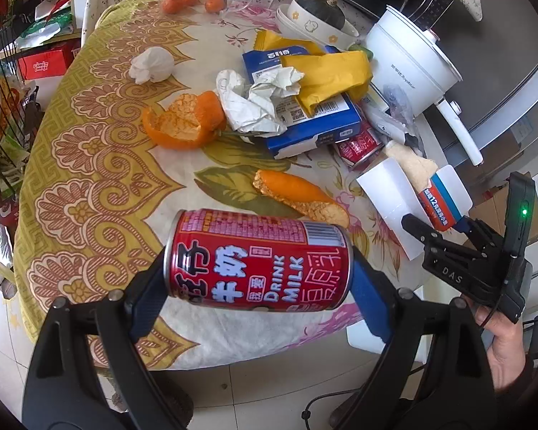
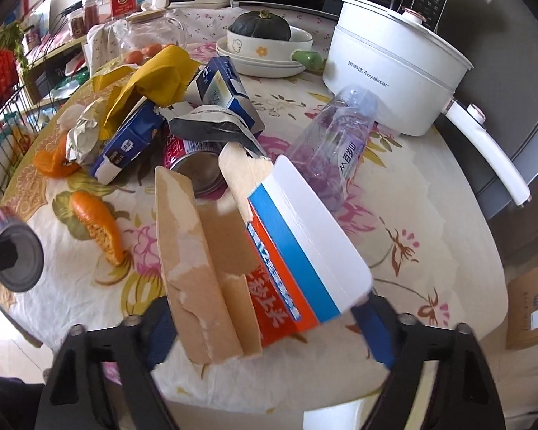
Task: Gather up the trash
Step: 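Carry can and carton to the white bin and open both tools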
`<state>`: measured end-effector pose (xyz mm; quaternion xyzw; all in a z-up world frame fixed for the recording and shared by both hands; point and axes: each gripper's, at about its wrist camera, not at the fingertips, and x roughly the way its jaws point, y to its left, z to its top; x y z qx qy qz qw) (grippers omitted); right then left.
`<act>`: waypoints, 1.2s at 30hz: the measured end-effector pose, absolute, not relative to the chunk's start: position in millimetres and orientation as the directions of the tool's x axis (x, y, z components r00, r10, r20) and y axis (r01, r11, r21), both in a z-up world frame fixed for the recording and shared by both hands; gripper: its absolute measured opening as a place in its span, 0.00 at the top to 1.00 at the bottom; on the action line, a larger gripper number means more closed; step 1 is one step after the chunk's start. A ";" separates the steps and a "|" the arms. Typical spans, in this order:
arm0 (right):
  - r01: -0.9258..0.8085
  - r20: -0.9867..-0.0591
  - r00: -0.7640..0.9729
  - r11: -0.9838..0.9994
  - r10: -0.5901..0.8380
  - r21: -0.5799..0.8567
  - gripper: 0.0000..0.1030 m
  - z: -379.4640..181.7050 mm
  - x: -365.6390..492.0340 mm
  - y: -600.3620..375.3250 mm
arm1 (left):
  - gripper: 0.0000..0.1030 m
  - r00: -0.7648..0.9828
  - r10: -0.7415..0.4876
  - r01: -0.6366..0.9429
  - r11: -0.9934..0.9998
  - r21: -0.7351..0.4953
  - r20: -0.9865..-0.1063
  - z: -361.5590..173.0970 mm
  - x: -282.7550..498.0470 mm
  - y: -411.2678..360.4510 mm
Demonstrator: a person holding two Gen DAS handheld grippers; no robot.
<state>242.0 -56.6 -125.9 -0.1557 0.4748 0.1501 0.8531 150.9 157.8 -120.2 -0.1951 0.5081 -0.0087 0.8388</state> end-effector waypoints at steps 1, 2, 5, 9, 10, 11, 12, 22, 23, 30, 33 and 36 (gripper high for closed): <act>-0.404 -0.858 0.498 0.909 0.123 -0.104 0.50 -126.1 243.2 -57.2 | 0.12 0.485 -0.214 -0.181 0.924 -0.337 -0.848 -119.1 151.2 157.9; -0.403 -0.860 0.492 0.911 0.136 -0.087 0.60 -126.3 245.0 -58.2 | 0.12 0.487 -0.214 -0.178 0.925 -0.336 -0.847 -118.3 151.8 157.5; -0.411 -0.854 0.487 0.911 0.183 -0.039 0.83 -119.1 245.5 -62.2 | 0.12 0.490 -0.218 -0.163 0.928 -0.334 -0.844 -116.2 153.6 155.1; -0.428 -0.843 0.484 0.904 0.234 0.006 0.91 -104.2 238.2 -67.1 | 0.12 0.487 -0.230 -0.144 0.931 -0.337 -0.843 -115.0 155.2 148.3; -0.433 -0.840 0.483 0.901 0.246 0.015 0.93 -100.5 234.7 -68.7 | 0.12 0.486 -0.232 -0.139 0.931 -0.337 -0.843 -114.8 155.3 146.4; -0.438 -0.839 0.481 0.899 0.254 0.021 0.93 -97.2 231.9 -70.5 | 0.12 0.485 -0.234 -0.135 0.932 -0.337 -0.842 -114.5 155.3 144.2; -0.444 -0.840 0.473 0.895 0.266 0.034 0.93 -94.5 229.3 -72.8 | 0.12 0.485 -0.238 -0.130 0.932 -0.338 -0.842 -114.1 155.5 141.9; -0.449 -0.839 0.439 0.887 0.323 0.106 0.94 -74.2 206.0 -110.7 | 0.12 0.479 -0.264 -0.068 0.940 -0.335 -0.837 -107.9 161.3 105.5; -0.445 -0.836 0.439 0.888 0.329 0.116 0.94 -72.1 204.1 -116.1 | 0.12 0.478 -0.266 -0.058 0.941 -0.333 -0.837 -107.4 162.3 100.4; -0.392 -0.827 0.457 0.909 0.327 0.143 0.94 -56.8 189.3 -159.8 | 0.12 0.461 -0.293 0.007 0.945 -0.327 -0.837 -104.5 167.9 61.9; -0.360 -0.827 0.468 0.922 0.311 0.143 0.94 -52.4 184.4 -182.2 | 0.12 0.452 -0.309 0.042 0.944 -0.326 -0.837 -103.1 168.9 41.1; -0.325 -0.830 0.478 0.936 0.287 0.136 0.94 -50.6 179.0 -206.8 | 0.12 0.440 -0.328 0.081 0.942 -0.326 -0.836 -102.3 169.8 17.8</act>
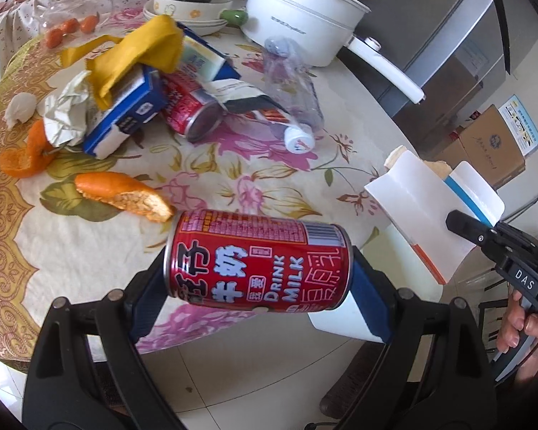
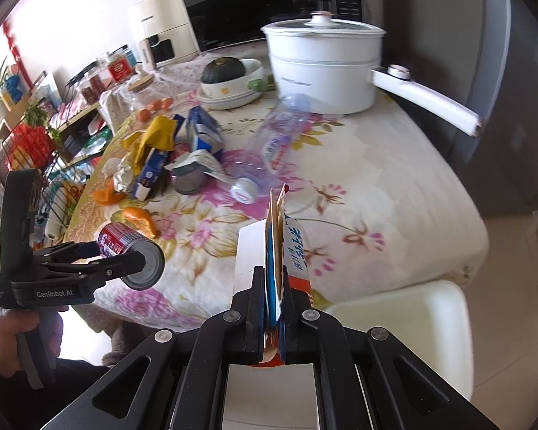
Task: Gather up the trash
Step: 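Carry can and carton to the white bin and open both tools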
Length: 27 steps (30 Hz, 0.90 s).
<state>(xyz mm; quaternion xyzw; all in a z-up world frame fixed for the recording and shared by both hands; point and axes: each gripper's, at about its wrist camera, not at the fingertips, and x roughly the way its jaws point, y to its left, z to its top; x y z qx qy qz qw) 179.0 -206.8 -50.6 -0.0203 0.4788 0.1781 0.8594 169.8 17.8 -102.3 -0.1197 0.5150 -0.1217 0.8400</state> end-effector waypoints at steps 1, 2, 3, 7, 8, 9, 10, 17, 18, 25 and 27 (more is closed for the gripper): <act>-0.313 -0.832 0.479 0.940 0.279 0.135 0.94 -50.5 177.7 -215.9 | 0.12 0.435 -0.335 0.095 0.940 -0.328 -0.836 -102.6 169.7 8.6; -0.298 -0.834 0.482 0.945 0.268 0.132 0.94 -50.9 176.0 -225.2 | 0.12 0.430 -0.344 0.108 0.938 -0.330 -0.835 -102.5 170.2 -0.4; -0.284 -0.837 0.484 0.950 0.257 0.128 0.94 -51.3 174.4 -233.2 | 0.12 0.425 -0.353 0.122 0.935 -0.333 -0.834 -102.7 170.8 -10.0; -0.221 -0.845 0.487 0.967 0.222 0.127 0.94 -54.7 165.2 -270.9 | 0.12 0.403 -0.392 0.182 0.920 -0.348 -0.827 -103.0 170.8 -49.8; -0.209 -0.847 0.487 0.970 0.215 0.126 0.94 -55.0 163.4 -279.2 | 0.12 0.396 -0.403 0.197 0.915 -0.352 -0.825 -103.4 170.8 -60.1; -0.195 -0.849 0.486 0.973 0.206 0.125 0.94 -56.1 160.8 -288.6 | 0.12 0.390 -0.412 0.212 0.911 -0.355 -0.824 -103.4 170.2 -71.2; -0.180 -0.852 0.485 0.976 0.197 0.123 0.94 -57.7 157.6 -298.2 | 0.12 0.382 -0.420 0.227 0.906 -0.357 -0.823 -104.5 169.8 -81.2; -0.079 -0.875 0.463 0.990 0.142 0.119 0.94 -72.6 139.7 -361.2 | 0.12 0.340 -0.449 0.337 0.878 -0.338 -0.827 -114.6 166.3 -145.2; -0.068 -0.879 0.457 0.991 0.136 0.118 0.94 -74.9 137.2 -368.0 | 0.12 0.335 -0.450 0.356 0.874 -0.331 -0.828 -116.2 165.2 -153.5; -0.008 -0.908 0.408 0.995 0.097 0.102 0.94 -91.0 128.3 -397.7 | 0.12 0.285 -0.453 0.464 0.836 -0.292 -0.845 -137.4 161.3 -203.4; 0.003 -0.917 0.390 0.995 0.088 0.097 0.94 -97.0 127.3 -401.5 | 0.12 0.281 -0.441 0.487 0.831 -0.270 -0.852 -143.4 160.6 -210.3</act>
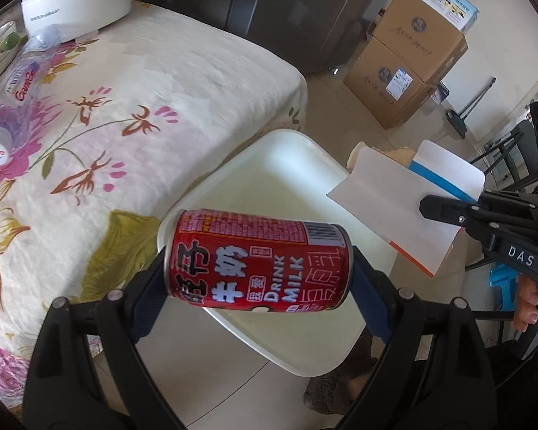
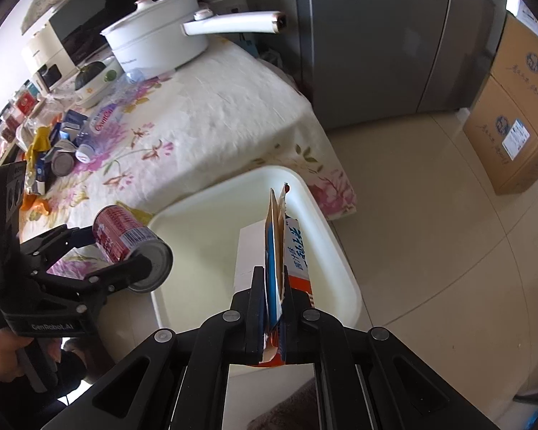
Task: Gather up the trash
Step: 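Carry can and carton to the white bin and open both tools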
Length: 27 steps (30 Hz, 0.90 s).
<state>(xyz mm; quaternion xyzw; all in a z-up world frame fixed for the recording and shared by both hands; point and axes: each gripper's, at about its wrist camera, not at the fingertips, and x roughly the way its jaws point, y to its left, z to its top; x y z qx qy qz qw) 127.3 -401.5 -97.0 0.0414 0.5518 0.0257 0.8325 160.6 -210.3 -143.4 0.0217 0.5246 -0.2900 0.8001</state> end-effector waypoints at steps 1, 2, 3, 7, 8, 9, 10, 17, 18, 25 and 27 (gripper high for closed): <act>0.007 -0.921 0.380 0.996 0.084 0.094 0.94 -99.5 126.8 -402.7 | 0.12 0.283 -0.434 0.496 0.829 -0.256 -0.855 -146.1 160.3 -213.0; 0.010 -0.925 0.371 0.996 0.081 0.092 0.94 -101.9 126.1 -403.6 | 0.11 0.285 -0.426 0.505 0.828 -0.244 -0.858 -148.6 159.2 -215.3; 0.011 -0.928 0.364 0.996 0.080 0.090 0.94 -103.8 125.8 -404.1 | 0.11 0.286 -0.420 0.512 0.826 -0.233 -0.861 -150.8 159.0 -217.6; 0.015 -0.937 0.342 0.997 0.072 0.082 0.94 -110.5 125.4 -405.2 | 0.10 0.282 -0.353 0.514 0.841 -0.170 -0.892 -160.0 160.6 -219.7; 0.018 -0.939 0.337 0.997 0.068 0.078 0.94 -111.6 125.5 -405.5 | 0.09 0.294 -0.333 0.510 0.847 -0.148 -0.896 -160.2 160.2 -218.4; 0.020 -0.941 0.332 0.997 0.065 0.075 0.94 -112.7 125.8 -405.9 | 0.05 0.307 -0.315 0.505 0.854 -0.126 -0.898 -159.5 159.5 -216.3; 0.022 -0.942 0.329 0.997 0.062 0.074 0.94 -113.4 125.8 -406.3 | 0.02 0.325 -0.291 0.497 0.862 -0.100 -0.900 -157.5 159.0 -214.2; 0.025 -0.948 0.315 0.998 0.054 0.065 0.94 -116.9 128.0 -404.2 | 0.01 0.388 -0.258 0.461 0.885 -0.056 -0.885 -142.6 158.6 -191.2; 0.026 -0.949 0.311 0.998 0.051 0.062 0.93 -117.7 128.9 -404.0 | 0.01 0.387 -0.255 0.459 0.887 -0.055 -0.886 -142.0 161.2 -192.9; 0.063 -0.958 0.285 0.996 0.041 0.061 0.66 -123.8 132.5 -405.6 | 0.01 0.389 -0.233 0.448 0.893 -0.038 -0.891 -139.7 163.5 -187.0; 0.070 -0.955 0.294 0.996 0.034 0.057 0.40 -122.2 132.2 -404.5 | 0.01 0.394 -0.228 0.446 0.894 -0.031 -0.891 -138.2 162.0 -183.5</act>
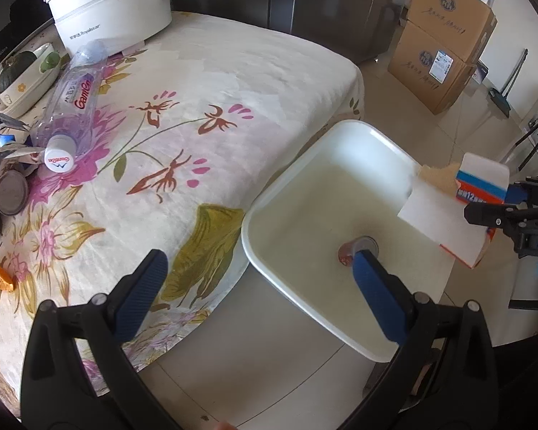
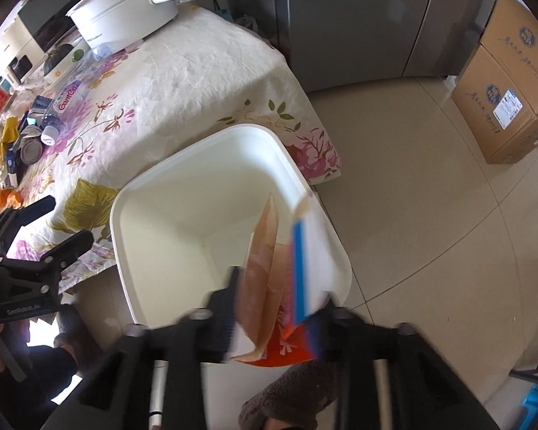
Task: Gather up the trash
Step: 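Carry can and carton to the white bin and open both tools, then grasp an orange peel with the right tool while the left tool grasps another peel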
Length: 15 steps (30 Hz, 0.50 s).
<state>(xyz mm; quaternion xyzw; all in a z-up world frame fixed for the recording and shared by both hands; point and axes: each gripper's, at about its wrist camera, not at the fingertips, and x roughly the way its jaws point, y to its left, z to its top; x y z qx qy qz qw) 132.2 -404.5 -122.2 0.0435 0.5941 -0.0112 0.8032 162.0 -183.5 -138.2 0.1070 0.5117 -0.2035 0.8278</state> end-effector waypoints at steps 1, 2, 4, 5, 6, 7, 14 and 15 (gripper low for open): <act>0.063 -0.953 0.300 0.997 0.032 0.054 0.36 -120.6 132.1 -402.6 | 0.01 0.395 -0.225 0.444 0.895 -0.029 -0.891 -137.4 162.0 -181.4; 0.054 -0.953 0.302 0.997 0.032 0.051 0.35 -119.4 132.5 -400.7 | 0.01 0.395 -0.224 0.441 0.897 -0.030 -0.891 -136.7 162.2 -179.2; 0.041 -0.952 0.306 0.998 0.028 0.043 0.33 -117.5 132.8 -396.2 | 0.01 0.390 -0.225 0.434 0.900 -0.037 -0.893 -135.5 163.2 -174.4; 0.038 -0.951 0.307 0.999 0.026 0.039 0.30 -117.1 133.2 -394.5 | 0.01 0.388 -0.226 0.429 0.902 -0.042 -0.894 -135.1 163.9 -171.8; 0.035 -0.951 0.307 0.999 0.022 0.035 0.29 -116.8 133.7 -392.6 | 0.01 0.386 -0.227 0.424 0.904 -0.047 -0.894 -134.6 163.3 -169.0; 0.032 -0.951 0.307 0.999 0.020 0.032 0.28 -116.5 134.5 -390.8 | 0.01 0.382 -0.228 0.418 0.907 -0.052 -0.896 -134.2 163.8 -166.0; 0.022 -0.947 0.320 0.999 0.024 0.033 0.23 -109.7 142.6 -377.3 | 0.01 0.375 -0.202 0.390 0.920 -0.043 -0.905 -129.9 162.4 -140.9; 0.021 -0.945 0.325 0.999 0.025 0.033 0.22 -108.4 143.9 -374.8 | 0.01 0.379 -0.199 0.386 0.922 -0.041 -0.904 -128.4 162.0 -136.3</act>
